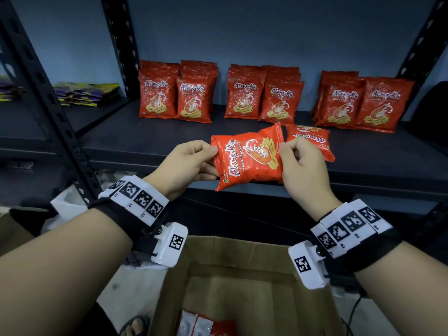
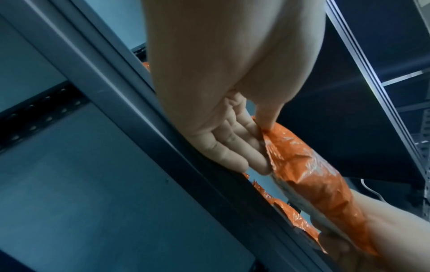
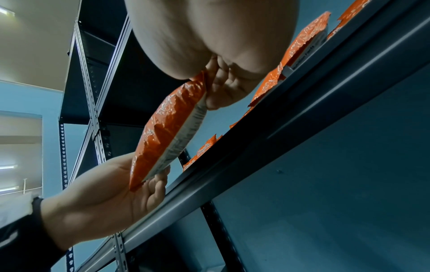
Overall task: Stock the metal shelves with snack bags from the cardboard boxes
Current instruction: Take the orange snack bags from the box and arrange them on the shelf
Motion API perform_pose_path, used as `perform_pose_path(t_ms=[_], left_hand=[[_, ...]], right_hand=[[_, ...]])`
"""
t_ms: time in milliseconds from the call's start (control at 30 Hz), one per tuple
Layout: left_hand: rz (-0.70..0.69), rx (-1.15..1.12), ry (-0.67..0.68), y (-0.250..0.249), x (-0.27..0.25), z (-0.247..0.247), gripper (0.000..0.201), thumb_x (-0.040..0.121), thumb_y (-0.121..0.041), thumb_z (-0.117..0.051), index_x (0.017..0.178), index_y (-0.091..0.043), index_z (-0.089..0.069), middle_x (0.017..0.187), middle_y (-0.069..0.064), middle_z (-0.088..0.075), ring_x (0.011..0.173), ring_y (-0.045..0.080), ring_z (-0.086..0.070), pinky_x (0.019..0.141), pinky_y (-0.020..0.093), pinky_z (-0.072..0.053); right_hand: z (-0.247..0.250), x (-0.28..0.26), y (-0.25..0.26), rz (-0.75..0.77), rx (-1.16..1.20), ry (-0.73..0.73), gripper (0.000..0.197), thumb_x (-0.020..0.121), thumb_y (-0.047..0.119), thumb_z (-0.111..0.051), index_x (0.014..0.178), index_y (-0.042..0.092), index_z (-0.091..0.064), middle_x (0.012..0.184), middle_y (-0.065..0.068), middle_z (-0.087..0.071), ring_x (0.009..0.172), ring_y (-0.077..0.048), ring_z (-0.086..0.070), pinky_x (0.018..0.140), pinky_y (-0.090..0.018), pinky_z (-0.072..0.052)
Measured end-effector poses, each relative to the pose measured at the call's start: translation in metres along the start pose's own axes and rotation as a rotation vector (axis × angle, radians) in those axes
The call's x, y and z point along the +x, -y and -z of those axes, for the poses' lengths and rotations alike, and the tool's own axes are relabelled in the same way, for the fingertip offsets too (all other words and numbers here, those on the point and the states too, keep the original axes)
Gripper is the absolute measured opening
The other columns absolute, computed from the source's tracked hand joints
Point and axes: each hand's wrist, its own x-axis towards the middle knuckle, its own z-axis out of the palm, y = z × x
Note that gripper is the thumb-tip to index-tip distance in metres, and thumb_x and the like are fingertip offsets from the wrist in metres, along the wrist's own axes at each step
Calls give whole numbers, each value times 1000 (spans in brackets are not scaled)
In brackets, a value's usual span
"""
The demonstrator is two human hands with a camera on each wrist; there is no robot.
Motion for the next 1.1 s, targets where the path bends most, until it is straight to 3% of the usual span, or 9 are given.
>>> perform_pose_path(t_ms=[100,200,300,400,667,733,867,1000,1100], left_hand=[[-22,-25,-64,1,1,-5,25,107,-22,-51,83,-16,-54,76,6,-66,65,16,-65,71,35,-57],[-44,67,-248,4,4,-14,26,107,-26,-48,82,-18,-48,72,4,-57,65,20,-59,62,37,-53],[-73,293,-450,8,3,-24,27,107,-30,-41,90,-10,-46,78,3,-54,70,17,-54,67,37,-47],[-146,356,-485,9,0,-25,27,110,-29,-37,93,-10,-45,79,1,-52,69,11,-51,60,19,-42],[-351,452,-510,-3,2,-15,27,110,-30,-40,92,-12,-48,75,-3,-51,65,2,-47,60,16,-39],[-374,450,-497,-4,3,-13,26,110,-30,-41,89,-15,-47,75,-3,-50,65,2,-47,61,16,-39],[-383,366,-375,-6,4,3,27,109,-32,-46,87,-18,-51,75,-5,-52,67,3,-50,64,21,-43],[-384,360,-134,-13,4,16,22,102,-35,-58,83,-25,-60,72,-7,-62,68,6,-57,67,32,-47],[-331,487,22,-19,-1,11,21,100,-34,-65,85,-19,-65,76,11,-70,65,14,-64,63,37,-51]], right_hand=[[-1,-4,1,-14,14,-8,30,107,20,-50,80,8,-53,67,2,-52,59,-2,-48,57,-15,-39],[-8,-11,2,-21,1,-25,31,107,22,-50,79,10,-51,68,1,-53,60,-4,-48,58,-21,-39],[-18,-22,4,-8,-18,-35,32,108,23,-49,81,6,-53,67,-1,-55,61,-8,-49,57,-23,-39],[-22,-28,7,1,-30,-45,32,108,25,-49,82,9,-54,64,3,-50,59,-4,-46,55,-19,-37],[-19,-22,11,-5,2,-92,30,108,25,-50,81,13,-54,67,8,-51,63,1,-48,57,-13,-36],[-20,-22,9,-8,9,-63,30,108,26,-49,80,14,-53,66,5,-52,62,-2,-50,58,-15,-38],[-19,-20,4,-59,68,49,26,104,29,-59,83,14,-57,69,-8,-61,64,-22,-60,64,-40,-51],[-12,-16,12,-25,101,19,21,94,33,-72,102,21,-57,86,2,-59,74,-7,-56,69,-22,-48],[-12,-13,18,38,27,171,35,87,45,-76,112,27,-62,105,6,-63,92,-12,-62,77,-27,-50]])
